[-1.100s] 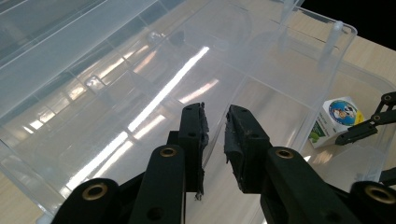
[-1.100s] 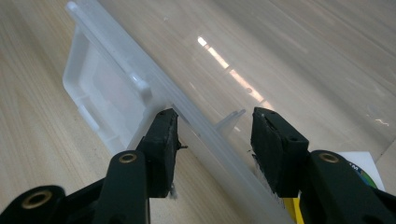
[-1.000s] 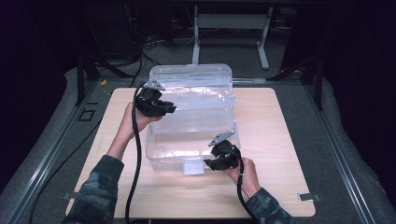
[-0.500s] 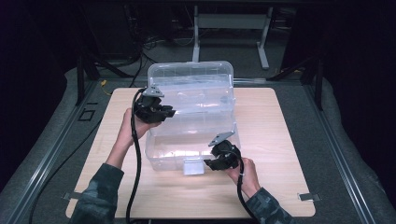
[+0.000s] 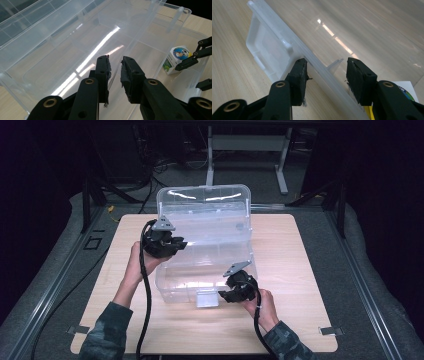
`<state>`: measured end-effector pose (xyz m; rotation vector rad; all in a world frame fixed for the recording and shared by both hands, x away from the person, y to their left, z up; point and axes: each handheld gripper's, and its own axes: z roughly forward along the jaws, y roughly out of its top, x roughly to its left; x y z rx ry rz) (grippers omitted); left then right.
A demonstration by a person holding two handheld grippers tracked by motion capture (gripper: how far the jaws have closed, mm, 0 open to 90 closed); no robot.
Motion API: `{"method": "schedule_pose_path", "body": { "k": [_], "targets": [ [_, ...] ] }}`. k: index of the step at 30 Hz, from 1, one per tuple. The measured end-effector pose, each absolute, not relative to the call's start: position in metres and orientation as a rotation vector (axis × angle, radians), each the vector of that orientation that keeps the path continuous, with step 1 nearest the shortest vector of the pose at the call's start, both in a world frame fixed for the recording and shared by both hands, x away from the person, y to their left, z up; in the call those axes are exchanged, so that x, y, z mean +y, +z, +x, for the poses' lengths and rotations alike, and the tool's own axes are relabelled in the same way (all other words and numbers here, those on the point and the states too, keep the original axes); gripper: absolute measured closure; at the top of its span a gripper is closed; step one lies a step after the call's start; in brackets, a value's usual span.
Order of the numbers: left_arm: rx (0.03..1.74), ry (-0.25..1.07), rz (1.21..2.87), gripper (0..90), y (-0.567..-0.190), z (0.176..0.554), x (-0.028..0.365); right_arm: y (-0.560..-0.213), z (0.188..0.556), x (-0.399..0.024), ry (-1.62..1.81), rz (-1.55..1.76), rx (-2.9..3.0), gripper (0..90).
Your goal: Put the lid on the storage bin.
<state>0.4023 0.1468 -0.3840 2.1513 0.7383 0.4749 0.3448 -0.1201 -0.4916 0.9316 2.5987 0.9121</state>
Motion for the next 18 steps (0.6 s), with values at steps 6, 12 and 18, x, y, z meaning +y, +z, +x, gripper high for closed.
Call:
{"method": "schedule_pose_path", "body": {
  "k": [6,12,18],
  "targets": [
    [0.726,0.499,2.159,74.9,-0.385,0.397,0.147,-0.492,0.345,-0.120,0.905,0.927,2.597,51.6],
    [0.718,0.510,2.156,74.8,-0.387,0.391,0.147,-0.492,0.345,-0.120,0.909,0.928,2.595,51.6],
    [0.721,0.508,2.146,74.9,-0.390,0.385,0.147,-0.492,0.345,-0.120,0.909,0.928,2.594,51.6]
  ]
}}
